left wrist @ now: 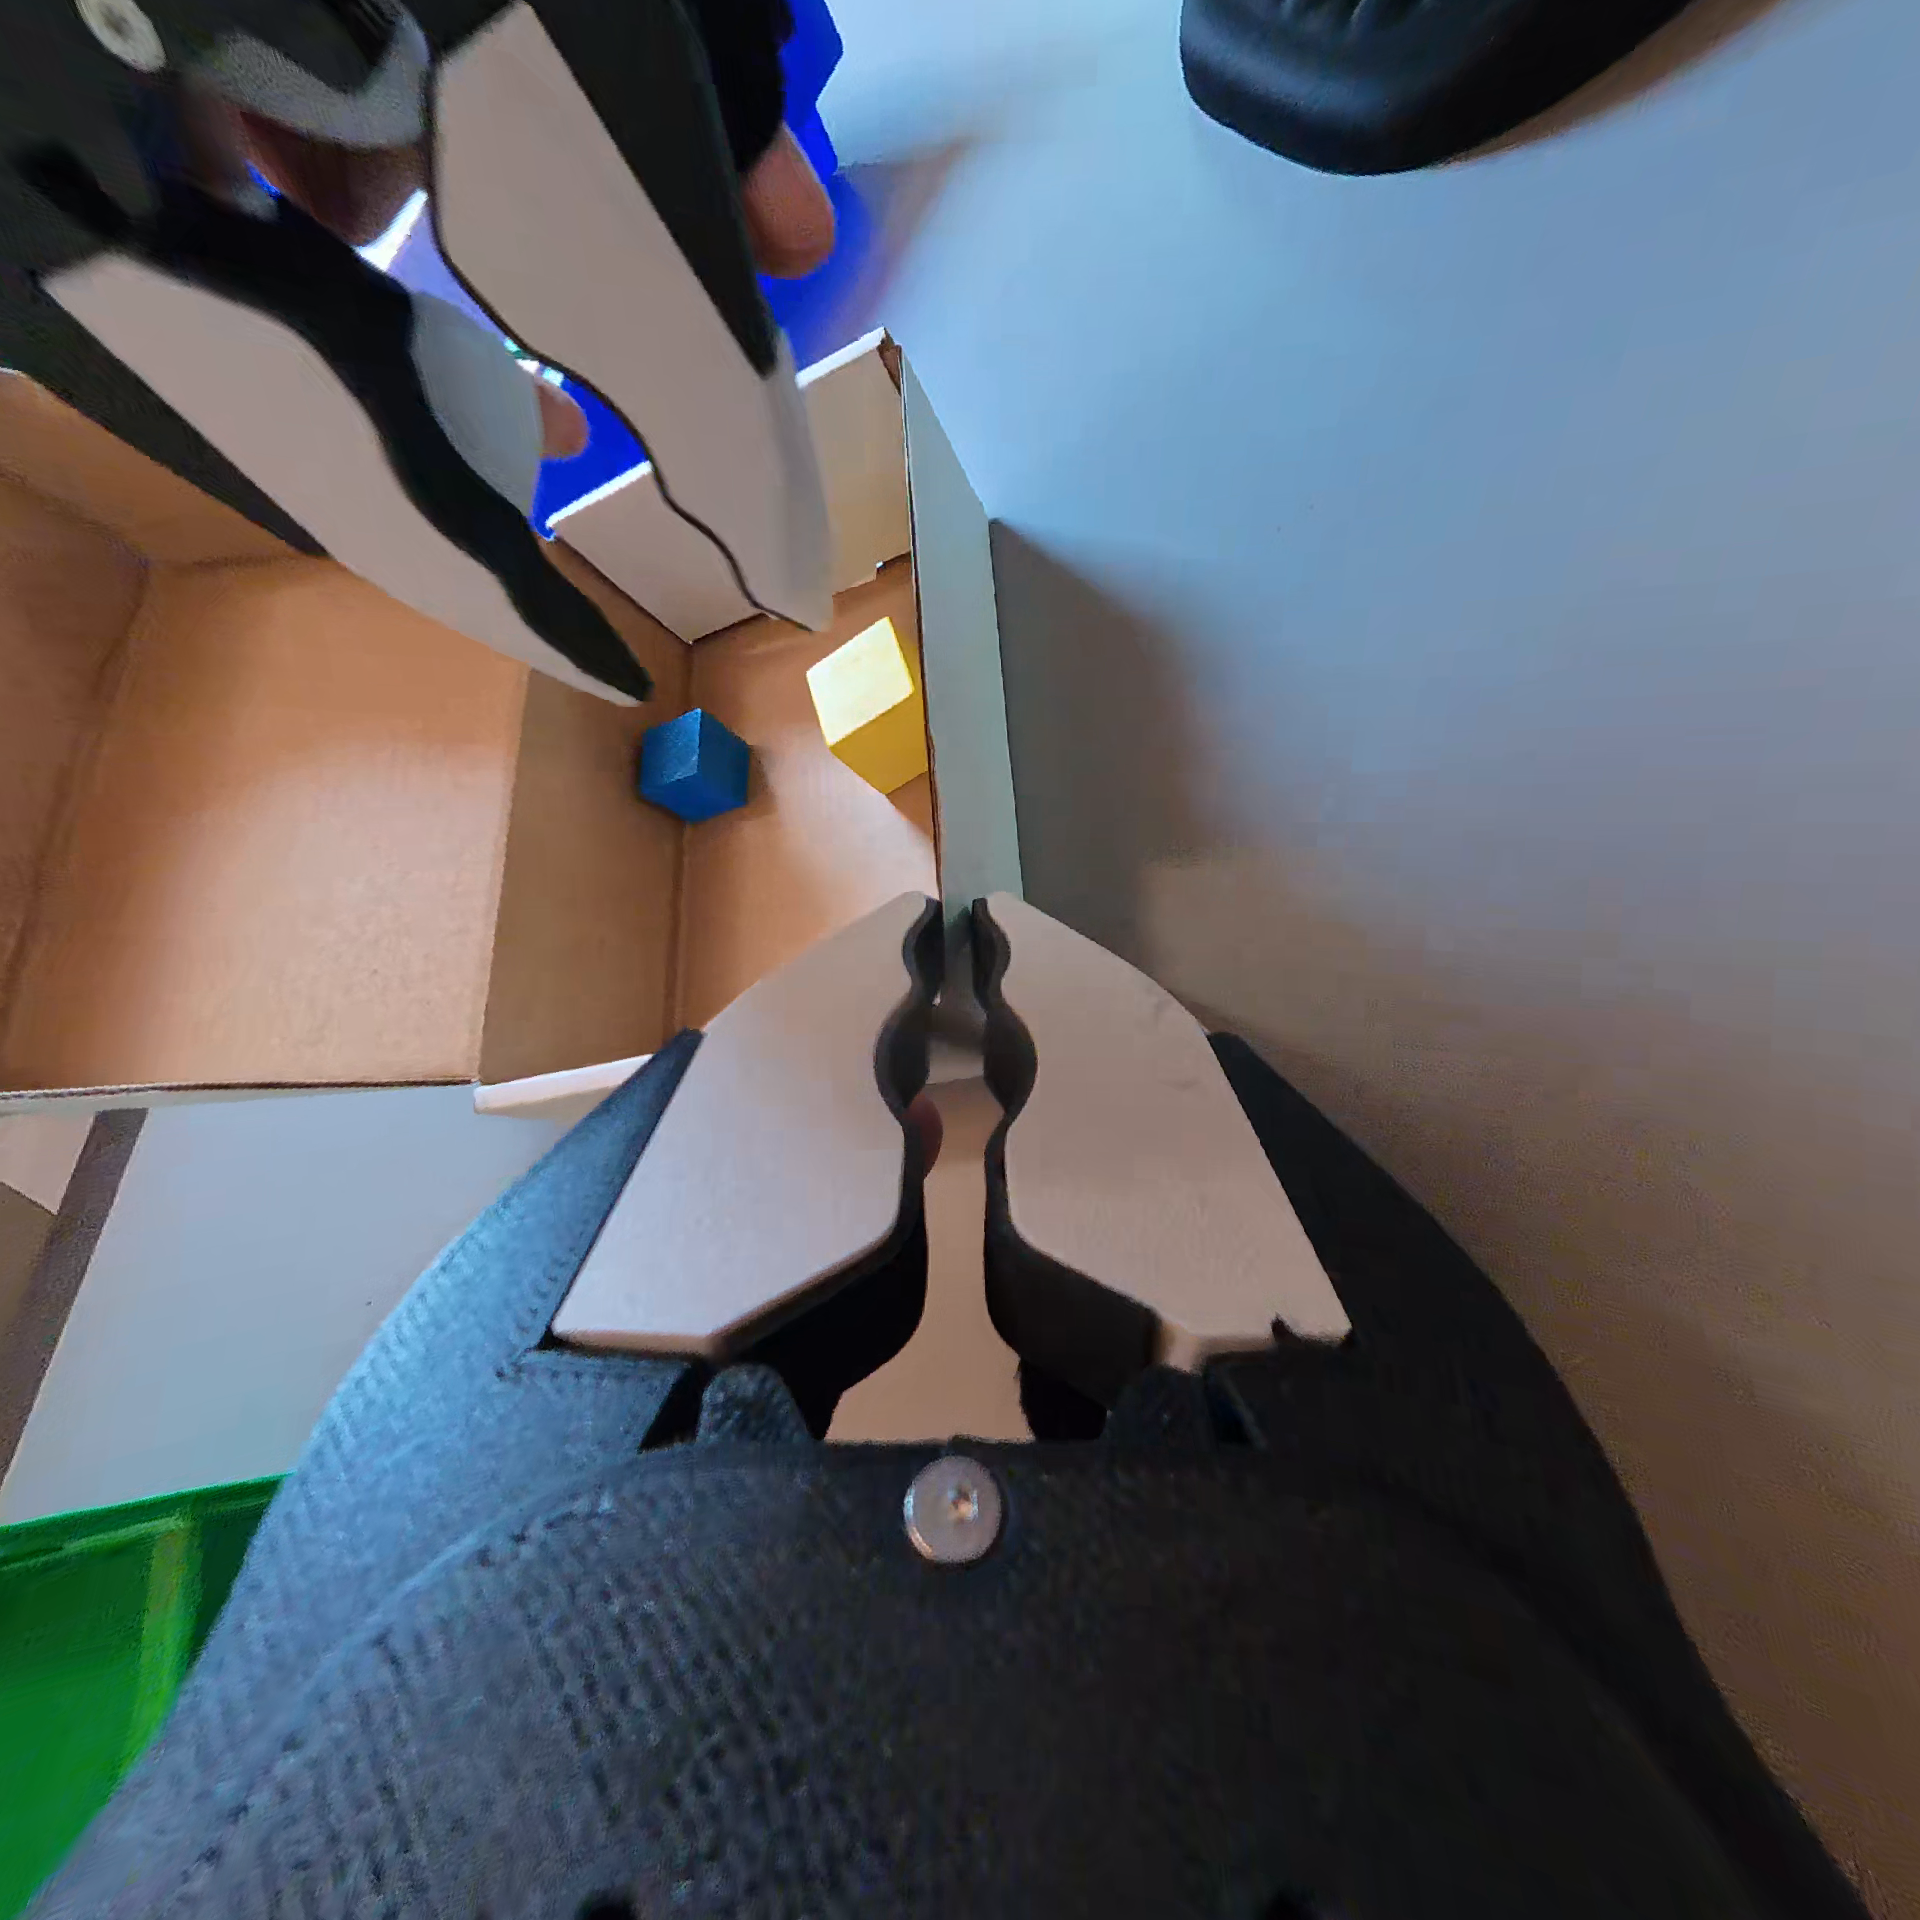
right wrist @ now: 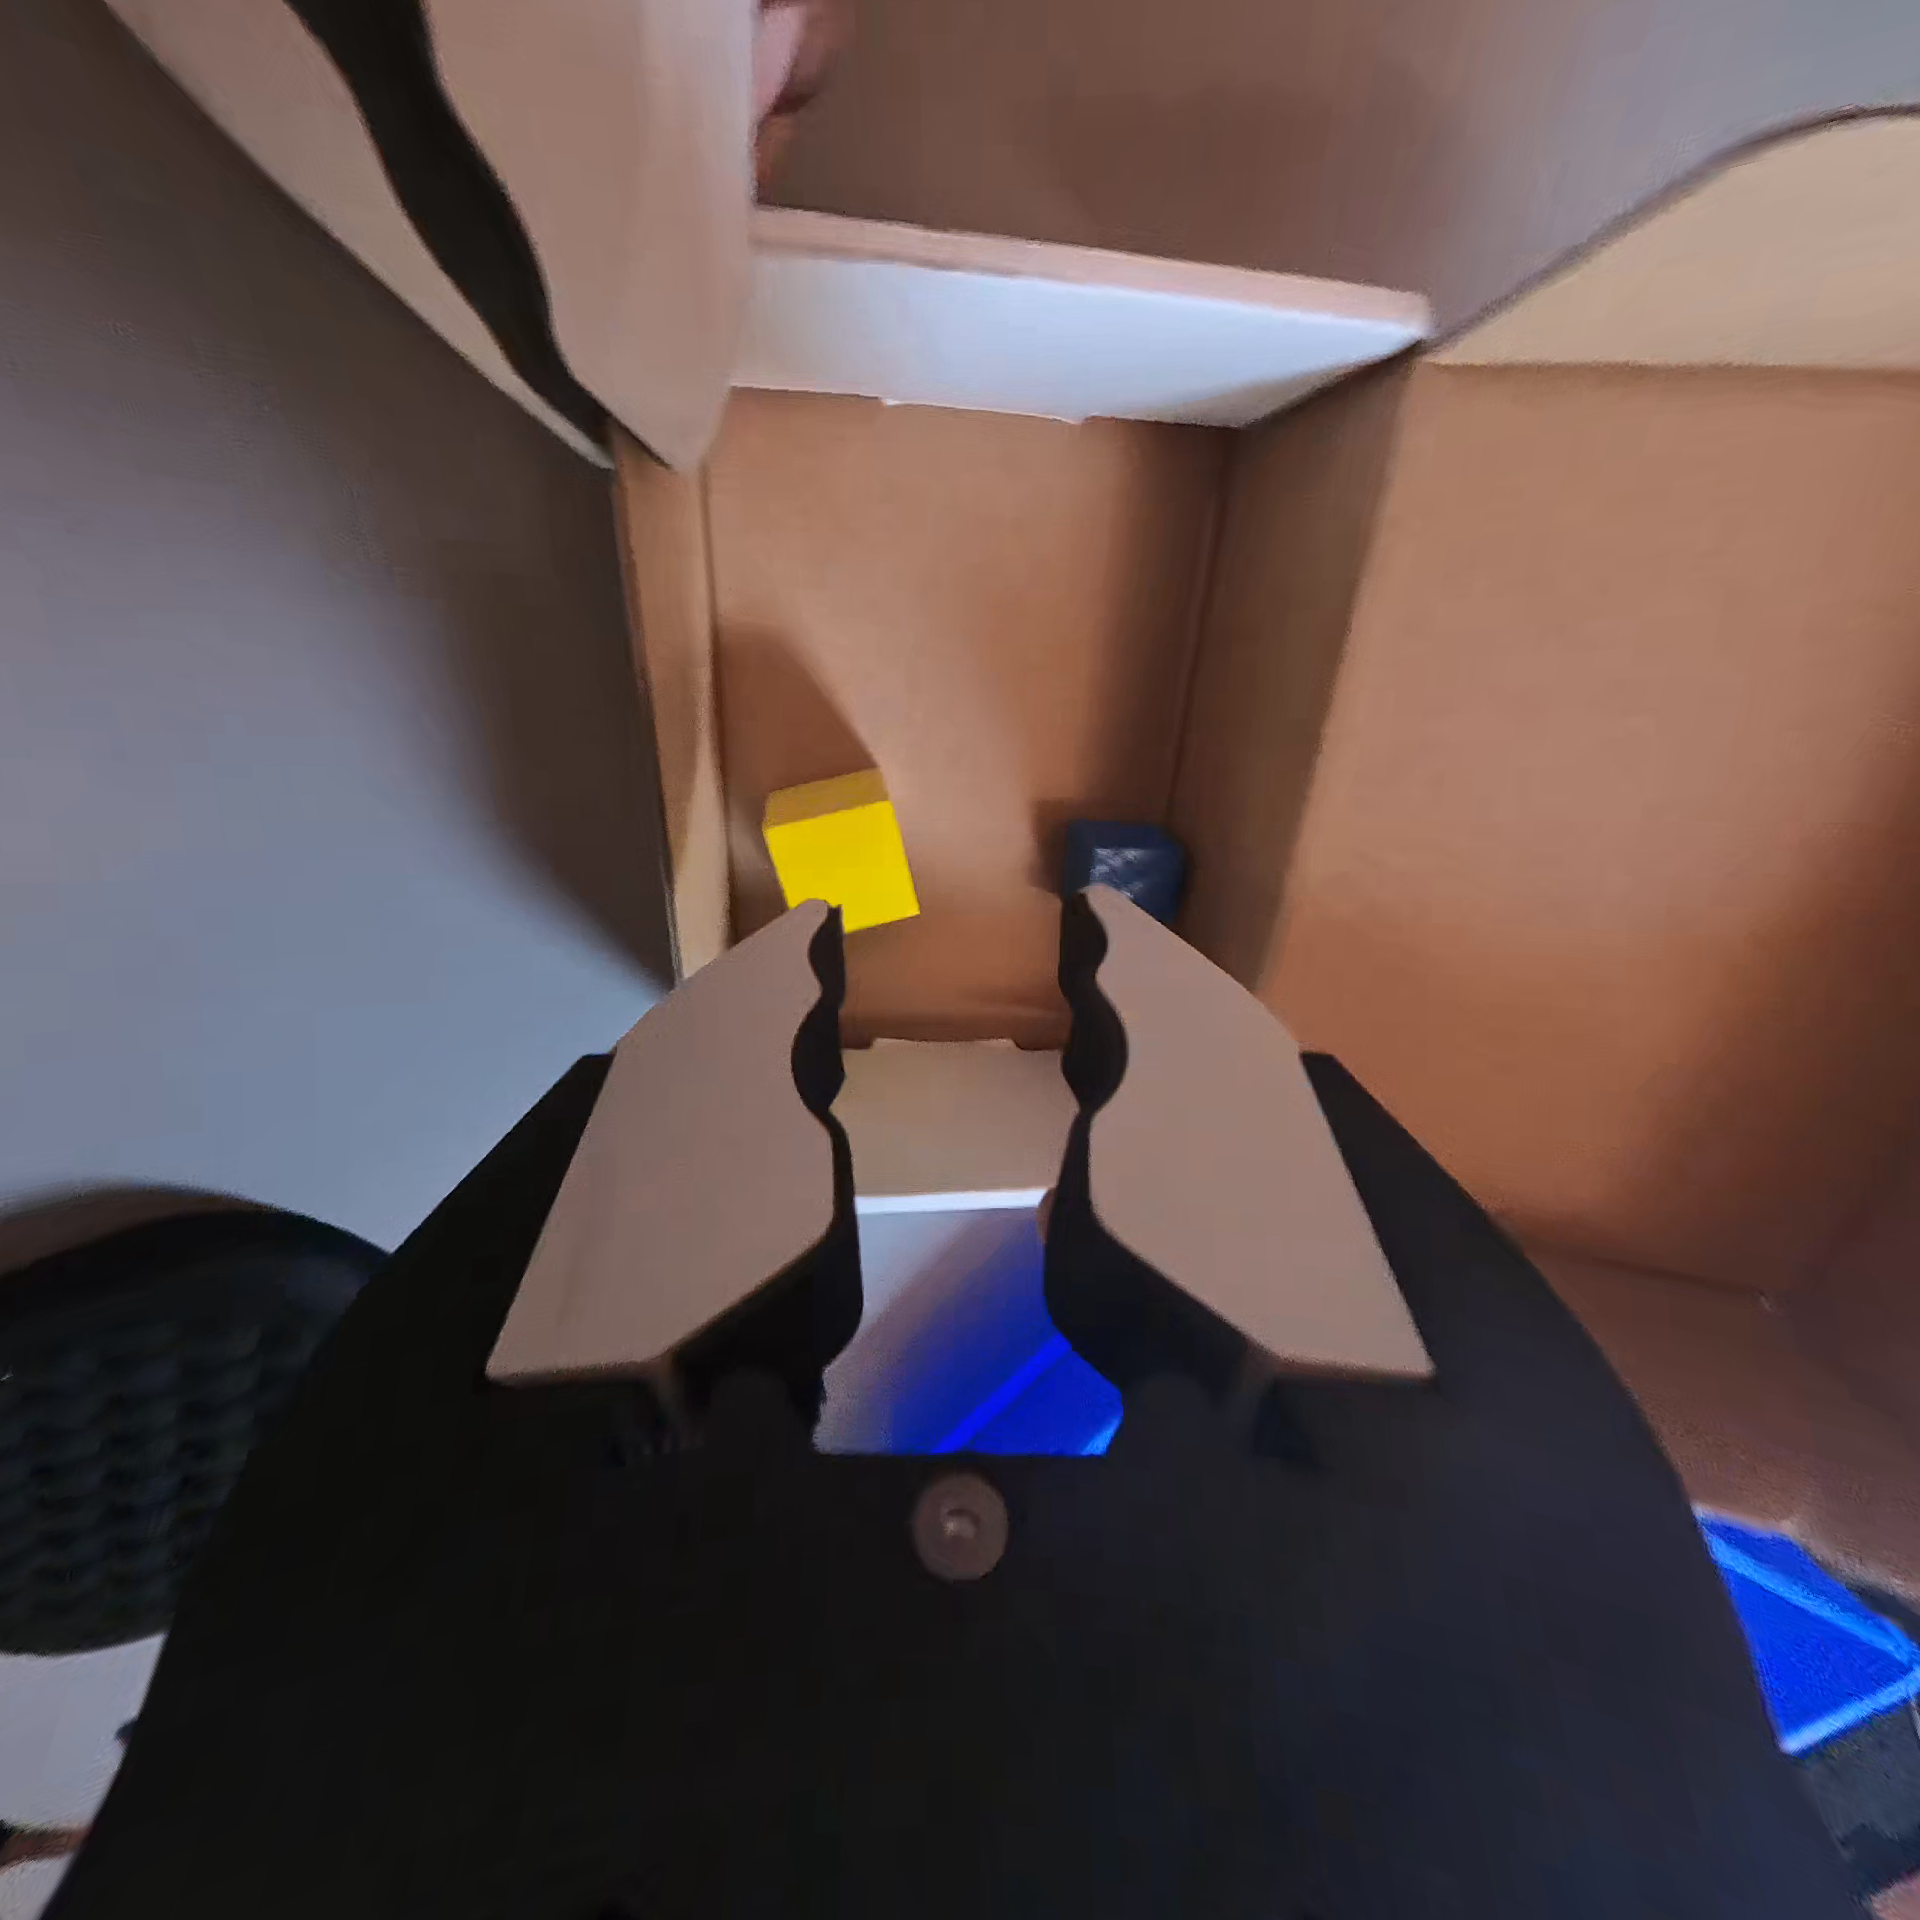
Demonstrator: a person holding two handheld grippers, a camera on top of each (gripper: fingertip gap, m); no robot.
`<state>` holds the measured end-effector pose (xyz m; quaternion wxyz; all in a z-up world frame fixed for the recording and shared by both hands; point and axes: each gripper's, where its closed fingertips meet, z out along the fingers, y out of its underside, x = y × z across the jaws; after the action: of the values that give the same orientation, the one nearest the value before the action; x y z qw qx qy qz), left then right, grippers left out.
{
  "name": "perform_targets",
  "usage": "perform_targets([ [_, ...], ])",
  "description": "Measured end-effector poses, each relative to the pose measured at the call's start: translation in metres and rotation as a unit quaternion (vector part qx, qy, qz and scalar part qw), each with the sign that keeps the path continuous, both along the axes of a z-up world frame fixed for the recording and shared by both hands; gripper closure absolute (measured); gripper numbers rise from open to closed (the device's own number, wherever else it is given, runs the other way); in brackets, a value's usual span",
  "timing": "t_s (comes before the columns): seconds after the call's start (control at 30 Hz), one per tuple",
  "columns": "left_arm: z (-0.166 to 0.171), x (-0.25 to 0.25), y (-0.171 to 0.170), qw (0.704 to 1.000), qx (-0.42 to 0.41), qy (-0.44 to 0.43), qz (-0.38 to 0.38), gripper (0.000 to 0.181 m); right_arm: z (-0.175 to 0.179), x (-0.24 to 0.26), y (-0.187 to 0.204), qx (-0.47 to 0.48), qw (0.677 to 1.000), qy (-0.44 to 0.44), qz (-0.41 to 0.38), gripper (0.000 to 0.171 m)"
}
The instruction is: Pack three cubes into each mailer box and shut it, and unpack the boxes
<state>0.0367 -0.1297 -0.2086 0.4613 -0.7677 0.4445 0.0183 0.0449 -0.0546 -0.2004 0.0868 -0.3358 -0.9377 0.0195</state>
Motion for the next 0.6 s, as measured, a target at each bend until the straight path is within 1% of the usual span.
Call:
perform_targets([
  [0.1,0.000,-0.003,-0.001,1.000,0.005,0.008,-0.003,0.176,-0.012,0.007,-0.009,0.003,0.999,-0.038,0.036,0.129],
  [0.17,0.000,-0.002,-0.001,1.000,0.004,0.007,-0.007,0.176,-0.020,0.007,-0.010,0.002,0.998,-0.051,0.037,0.129],
  [0.33,0.000,-0.003,-0.001,1.000,0.001,-0.001,-0.005,0.176,-0.021,0.006,-0.018,-0.050,0.995,-0.081,0.018,0.143],
  [0.4,0.000,-0.003,-0.001,1.000,0.000,-0.002,-0.006,0.176,-0.022,0.008,-0.018,-0.054,0.995,-0.088,0.012,0.136],
  [0.53,0.000,-0.003,-0.001,1.000,-0.001,-0.004,-0.005,0.176,-0.020,0.008,-0.017,-0.065,0.994,-0.087,0.008,0.135],
  [0.6,0.000,-0.003,-0.001,1.000,-0.001,-0.004,-0.005,0.176,-0.025,0.010,-0.016,-0.059,0.994,-0.092,0.011,0.137],
])
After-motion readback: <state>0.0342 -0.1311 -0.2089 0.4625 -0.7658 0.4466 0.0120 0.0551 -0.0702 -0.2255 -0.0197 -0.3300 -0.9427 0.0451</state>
